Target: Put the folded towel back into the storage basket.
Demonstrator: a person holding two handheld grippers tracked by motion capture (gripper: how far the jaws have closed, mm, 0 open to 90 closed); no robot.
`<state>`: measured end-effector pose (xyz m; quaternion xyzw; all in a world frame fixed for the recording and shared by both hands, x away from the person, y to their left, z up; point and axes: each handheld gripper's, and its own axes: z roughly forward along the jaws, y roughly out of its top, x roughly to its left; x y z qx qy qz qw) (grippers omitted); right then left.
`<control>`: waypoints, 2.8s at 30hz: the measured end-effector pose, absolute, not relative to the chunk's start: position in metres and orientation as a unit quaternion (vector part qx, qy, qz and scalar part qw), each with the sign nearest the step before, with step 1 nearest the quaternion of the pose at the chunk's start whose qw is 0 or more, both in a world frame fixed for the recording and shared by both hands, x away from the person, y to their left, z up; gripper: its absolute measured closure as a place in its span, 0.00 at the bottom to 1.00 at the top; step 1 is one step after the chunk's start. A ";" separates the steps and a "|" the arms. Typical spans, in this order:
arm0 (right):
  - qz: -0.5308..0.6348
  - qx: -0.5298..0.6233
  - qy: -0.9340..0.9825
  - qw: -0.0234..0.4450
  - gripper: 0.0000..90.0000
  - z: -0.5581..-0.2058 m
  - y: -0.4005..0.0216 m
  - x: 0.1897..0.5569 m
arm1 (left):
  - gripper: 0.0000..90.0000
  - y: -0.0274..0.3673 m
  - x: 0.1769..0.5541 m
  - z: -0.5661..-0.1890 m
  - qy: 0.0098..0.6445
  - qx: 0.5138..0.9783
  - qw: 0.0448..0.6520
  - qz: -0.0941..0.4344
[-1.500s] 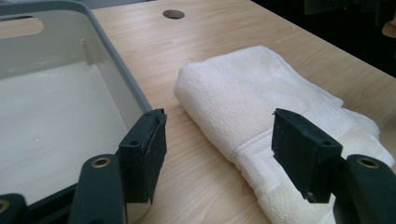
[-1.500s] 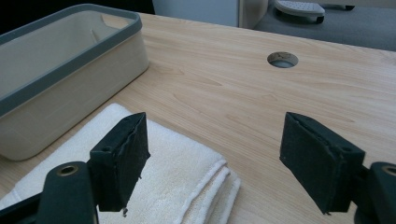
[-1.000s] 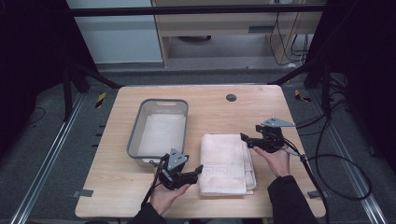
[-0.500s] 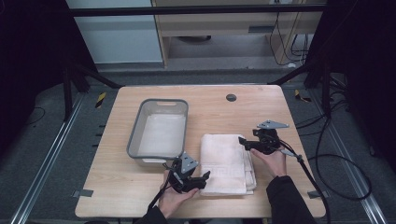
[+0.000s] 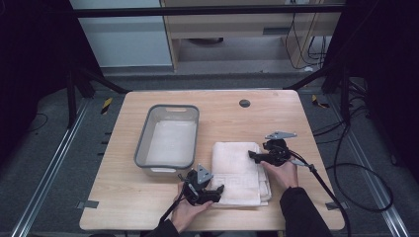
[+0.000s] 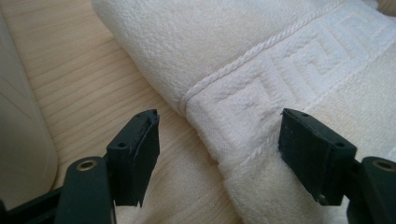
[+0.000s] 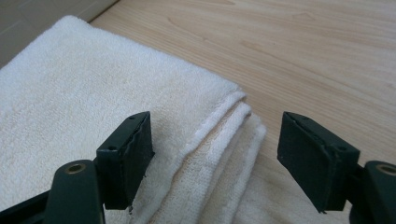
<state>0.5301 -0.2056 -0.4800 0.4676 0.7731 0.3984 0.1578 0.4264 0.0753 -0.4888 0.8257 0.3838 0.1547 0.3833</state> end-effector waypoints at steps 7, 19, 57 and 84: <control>0.393 0.480 0.772 0.137 0.31 -0.489 -0.205 0.532 | 0.31 0.075 0.431 -0.495 0.394 0.825 0.384 0.133; 0.389 0.503 0.766 0.097 0.36 -0.496 -0.203 0.536 | 0.31 0.073 0.436 -0.497 0.399 0.829 0.374 0.115; 0.436 0.492 0.752 0.054 0.75 -0.472 -0.209 0.526 | 0.83 0.077 0.430 -0.484 0.384 0.818 0.423 0.062; 0.483 0.457 0.738 0.114 0.76 -0.416 -0.208 0.499 | 0.83 0.090 0.418 -0.440 0.355 0.803 0.470 0.091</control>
